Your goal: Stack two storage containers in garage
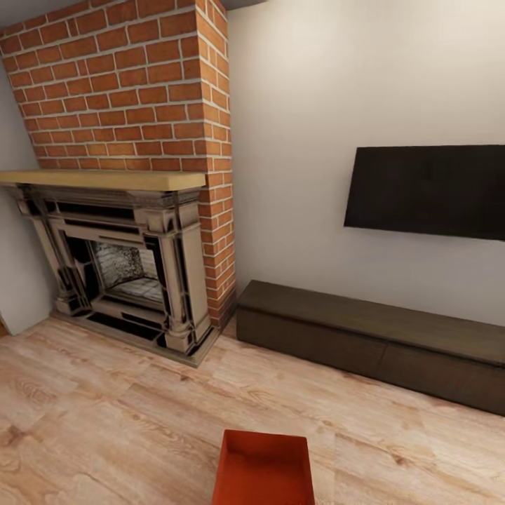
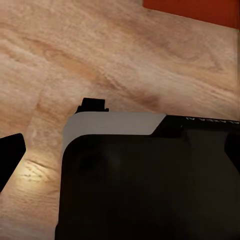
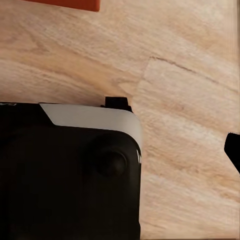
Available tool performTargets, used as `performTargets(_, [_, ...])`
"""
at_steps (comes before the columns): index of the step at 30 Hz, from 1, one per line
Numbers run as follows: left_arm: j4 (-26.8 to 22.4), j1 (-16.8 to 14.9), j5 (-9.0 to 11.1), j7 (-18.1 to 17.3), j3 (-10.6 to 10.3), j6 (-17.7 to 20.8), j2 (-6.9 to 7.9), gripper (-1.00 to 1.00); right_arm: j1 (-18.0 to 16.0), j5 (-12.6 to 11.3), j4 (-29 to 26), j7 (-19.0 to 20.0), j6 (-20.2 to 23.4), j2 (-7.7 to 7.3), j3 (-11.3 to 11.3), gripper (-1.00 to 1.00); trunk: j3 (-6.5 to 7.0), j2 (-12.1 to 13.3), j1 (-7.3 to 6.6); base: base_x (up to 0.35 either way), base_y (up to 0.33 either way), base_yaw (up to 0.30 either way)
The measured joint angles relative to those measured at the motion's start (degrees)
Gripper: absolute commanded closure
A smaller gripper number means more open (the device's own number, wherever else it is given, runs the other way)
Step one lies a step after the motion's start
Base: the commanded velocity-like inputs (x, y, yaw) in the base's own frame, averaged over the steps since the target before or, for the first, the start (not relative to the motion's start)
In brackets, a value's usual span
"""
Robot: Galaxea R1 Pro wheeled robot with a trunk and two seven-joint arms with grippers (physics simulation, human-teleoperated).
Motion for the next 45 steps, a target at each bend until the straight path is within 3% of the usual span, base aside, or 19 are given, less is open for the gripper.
performTargets(10, [0.0,0.0,0.0,0.0,0.0,0.0,0.00,-1.00,0.0,0.0,0.0,0.0,0.0,-0.06,0.0,-1.00,-0.02,0.0,0.00,0.000,0.000,-0.173])
performTargets(35, [0.0,0.0,0.0,0.0,0.0,0.0,0.00,-1.00,0.0,-0.3,0.0,0.0,0.3,-0.01,0.0,-1.00,-0.03,0.0,0.00,0.000,0.000,-0.028])
performTargets(45, [0.0,0.0,0.0,0.0,0.0,0.0,0.00,-1.00,0.0,0.1,0.0,0.1,0.2,-0.08,0.0,-1.00,-0.82,0.0,0.00,0.000,0.000,0.000])
